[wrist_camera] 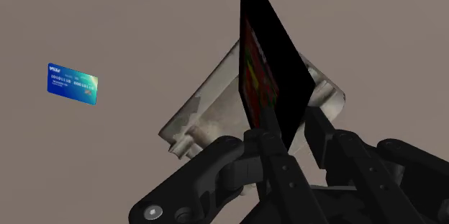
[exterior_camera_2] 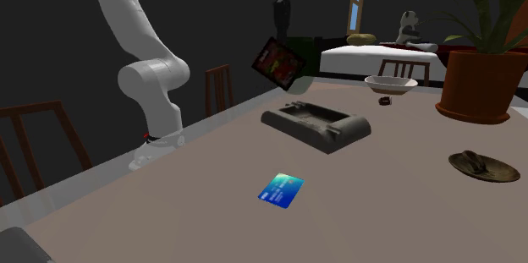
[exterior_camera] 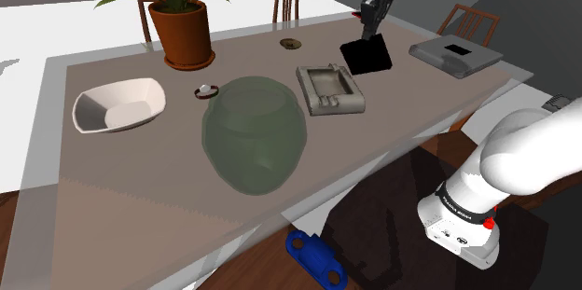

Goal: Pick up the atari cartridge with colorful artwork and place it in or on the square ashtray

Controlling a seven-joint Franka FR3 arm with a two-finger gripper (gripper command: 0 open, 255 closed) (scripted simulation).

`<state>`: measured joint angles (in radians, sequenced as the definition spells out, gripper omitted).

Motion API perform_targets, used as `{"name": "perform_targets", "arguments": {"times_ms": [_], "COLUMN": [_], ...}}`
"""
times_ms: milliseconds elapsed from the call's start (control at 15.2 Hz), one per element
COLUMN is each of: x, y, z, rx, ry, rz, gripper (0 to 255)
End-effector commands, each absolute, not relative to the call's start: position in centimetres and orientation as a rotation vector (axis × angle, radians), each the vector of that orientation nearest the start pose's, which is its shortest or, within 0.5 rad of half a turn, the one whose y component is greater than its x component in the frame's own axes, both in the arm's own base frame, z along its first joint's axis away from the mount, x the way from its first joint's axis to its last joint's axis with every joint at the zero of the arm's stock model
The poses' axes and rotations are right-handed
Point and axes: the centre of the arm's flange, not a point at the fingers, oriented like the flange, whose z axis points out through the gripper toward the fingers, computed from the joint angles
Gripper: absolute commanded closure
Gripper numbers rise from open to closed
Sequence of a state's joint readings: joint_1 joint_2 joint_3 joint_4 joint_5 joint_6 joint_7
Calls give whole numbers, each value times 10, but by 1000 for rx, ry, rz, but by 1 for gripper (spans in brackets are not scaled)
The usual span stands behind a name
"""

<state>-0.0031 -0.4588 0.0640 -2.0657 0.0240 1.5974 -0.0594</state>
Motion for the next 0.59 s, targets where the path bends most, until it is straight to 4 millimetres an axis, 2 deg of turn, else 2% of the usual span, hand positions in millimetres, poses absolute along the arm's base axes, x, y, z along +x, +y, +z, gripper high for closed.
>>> {"name": "perform_targets", "arguments": {"times_ms": [0, 528], "x": [434, 537], "y": [35, 48], "z": [619, 642], "rx": [-3141, -3141], "ry": [-178, -178], "rz": [16, 16], "gripper": [255, 255]}}
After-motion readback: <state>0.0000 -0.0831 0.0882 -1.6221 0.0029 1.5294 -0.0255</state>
